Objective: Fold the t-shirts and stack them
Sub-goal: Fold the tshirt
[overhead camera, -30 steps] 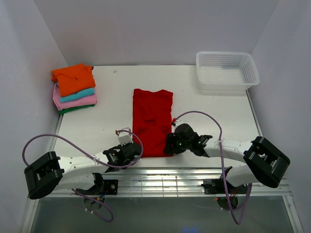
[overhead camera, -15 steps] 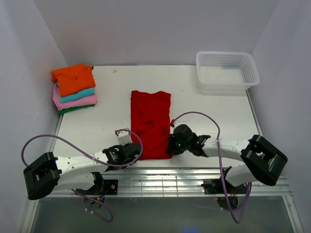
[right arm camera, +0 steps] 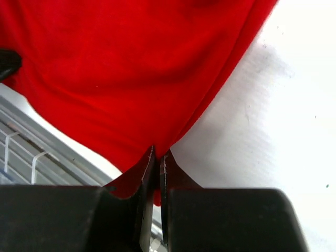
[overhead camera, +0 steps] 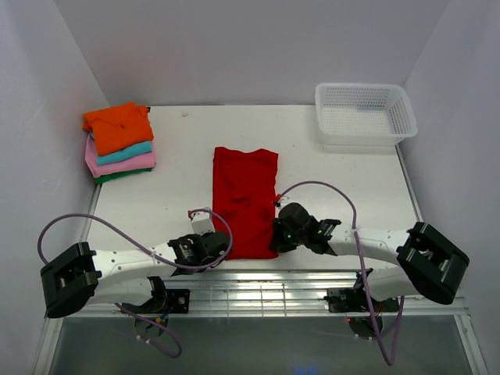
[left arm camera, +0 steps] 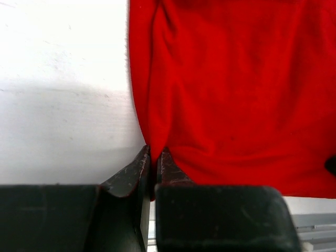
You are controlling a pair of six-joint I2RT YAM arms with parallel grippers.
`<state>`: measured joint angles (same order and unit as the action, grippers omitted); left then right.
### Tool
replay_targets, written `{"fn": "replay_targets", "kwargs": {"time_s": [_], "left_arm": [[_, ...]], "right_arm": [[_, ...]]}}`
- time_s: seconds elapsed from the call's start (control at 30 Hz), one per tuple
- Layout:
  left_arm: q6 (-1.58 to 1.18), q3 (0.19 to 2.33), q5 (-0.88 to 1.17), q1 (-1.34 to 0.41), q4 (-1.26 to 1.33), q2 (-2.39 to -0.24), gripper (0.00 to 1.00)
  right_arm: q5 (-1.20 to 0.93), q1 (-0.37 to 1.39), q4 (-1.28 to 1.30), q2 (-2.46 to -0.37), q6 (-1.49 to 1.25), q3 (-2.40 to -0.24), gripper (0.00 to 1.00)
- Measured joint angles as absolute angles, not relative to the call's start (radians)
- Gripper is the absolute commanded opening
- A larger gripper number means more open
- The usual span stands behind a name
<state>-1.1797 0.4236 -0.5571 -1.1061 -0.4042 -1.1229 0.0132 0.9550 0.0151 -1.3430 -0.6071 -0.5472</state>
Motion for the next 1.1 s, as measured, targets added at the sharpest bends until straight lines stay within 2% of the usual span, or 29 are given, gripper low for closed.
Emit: {"fn": "replay_targets", "kwargs": {"time_s": [0.33, 0.63, 1.1], "left_arm": [[-1.28, 0.495, -0.562, -1.281, -0.479, -1.195, 0.0], [-1.303, 0.717, -0.586, -1.325, -0.665, -1.221, 0.0], [-1.349, 0.784, -0.782, -1.309, -0.796, -1.228, 0.0]], "right_arm": [[0.054, 1.009, 0.116, -1.186, -0.654, -0.467, 0.08], [0.107, 1.01, 0.21, -1.145, -0.646, -0.53, 0.08], [0.23, 1.005, 0.237, -1.303, -0.553, -0.781, 0.08]]}}
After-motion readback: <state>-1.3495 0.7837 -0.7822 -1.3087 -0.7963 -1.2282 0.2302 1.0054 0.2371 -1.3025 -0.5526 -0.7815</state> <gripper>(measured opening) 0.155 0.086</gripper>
